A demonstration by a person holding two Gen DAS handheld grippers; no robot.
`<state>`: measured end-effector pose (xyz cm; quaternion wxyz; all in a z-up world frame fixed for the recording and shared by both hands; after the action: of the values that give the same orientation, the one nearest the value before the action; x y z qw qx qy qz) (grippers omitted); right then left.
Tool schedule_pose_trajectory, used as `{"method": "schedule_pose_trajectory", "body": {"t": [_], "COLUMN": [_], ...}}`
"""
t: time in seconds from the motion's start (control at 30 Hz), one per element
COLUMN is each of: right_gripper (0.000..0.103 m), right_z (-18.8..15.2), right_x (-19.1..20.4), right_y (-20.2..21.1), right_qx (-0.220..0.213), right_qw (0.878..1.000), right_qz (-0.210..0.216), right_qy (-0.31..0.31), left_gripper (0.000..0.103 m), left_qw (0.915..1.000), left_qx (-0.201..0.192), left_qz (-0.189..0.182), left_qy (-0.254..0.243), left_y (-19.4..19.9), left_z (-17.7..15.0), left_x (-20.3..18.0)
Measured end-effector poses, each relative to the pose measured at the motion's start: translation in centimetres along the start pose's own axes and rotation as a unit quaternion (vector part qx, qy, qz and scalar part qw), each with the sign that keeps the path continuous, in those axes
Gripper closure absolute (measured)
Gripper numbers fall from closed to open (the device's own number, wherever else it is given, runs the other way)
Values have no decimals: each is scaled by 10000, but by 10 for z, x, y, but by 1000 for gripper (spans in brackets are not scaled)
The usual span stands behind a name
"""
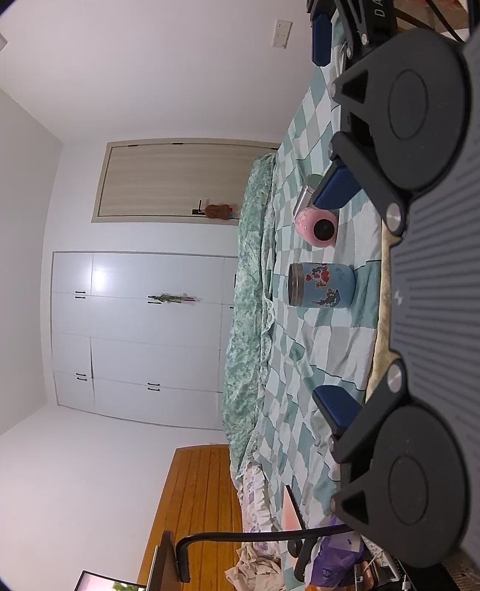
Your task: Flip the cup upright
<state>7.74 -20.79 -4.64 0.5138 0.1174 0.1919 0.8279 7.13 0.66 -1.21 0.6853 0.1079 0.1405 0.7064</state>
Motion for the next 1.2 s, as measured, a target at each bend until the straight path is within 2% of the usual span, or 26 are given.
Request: {"method": "schedule_pose_trajectory", "body": {"t": [1.2], "right_gripper": [0], "right_z": [1], "right_x": [-1], "right_y": [-3], "right_qx": [76], "right_qw": [9999], "right_qz": [76], "right_qy": [-60], "left_gripper": [0], "left_qw": [10000], "left_qx": [18], "left_qz": [-22], "left_qy": [-11], "left_y": [-2], "left_z": [2], "left_x": [-1]}}
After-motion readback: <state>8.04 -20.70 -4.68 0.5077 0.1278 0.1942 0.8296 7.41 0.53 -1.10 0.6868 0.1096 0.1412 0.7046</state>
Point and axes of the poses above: each gripper's, at about its wrist camera, not at the fingertips, and y roughly against the way its jaws point, x to its left, z to its top, the point moved 10 cm from there along -y, roughly the way its jaws point, and after that the axes turned 15 degrees about x, right-handed, at the moved point
